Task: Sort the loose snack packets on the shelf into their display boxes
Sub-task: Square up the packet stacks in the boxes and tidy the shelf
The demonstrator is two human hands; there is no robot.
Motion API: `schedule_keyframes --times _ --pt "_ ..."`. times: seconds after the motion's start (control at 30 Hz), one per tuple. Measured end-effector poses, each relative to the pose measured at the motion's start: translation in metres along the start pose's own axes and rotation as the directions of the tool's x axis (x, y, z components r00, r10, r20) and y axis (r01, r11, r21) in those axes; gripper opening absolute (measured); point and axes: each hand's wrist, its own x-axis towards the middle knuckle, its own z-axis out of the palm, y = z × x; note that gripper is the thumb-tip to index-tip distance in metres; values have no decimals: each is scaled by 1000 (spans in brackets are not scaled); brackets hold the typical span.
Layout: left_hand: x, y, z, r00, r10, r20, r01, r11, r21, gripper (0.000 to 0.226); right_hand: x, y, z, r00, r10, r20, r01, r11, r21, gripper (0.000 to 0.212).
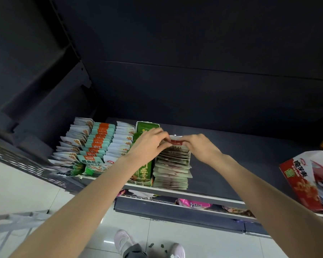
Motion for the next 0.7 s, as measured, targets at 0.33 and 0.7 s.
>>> schedule_keyframes --times 0.33,0.7 --pt "-4 16 1 979 -72 190 22 967 253 28 -27 -5 -8 998 -13 60 5 990 144 53" --pt "-2 29 -11 994 -102 29 90 957 277 35 -21 -20 -18 993 18 -118 -32 992 -121 21"
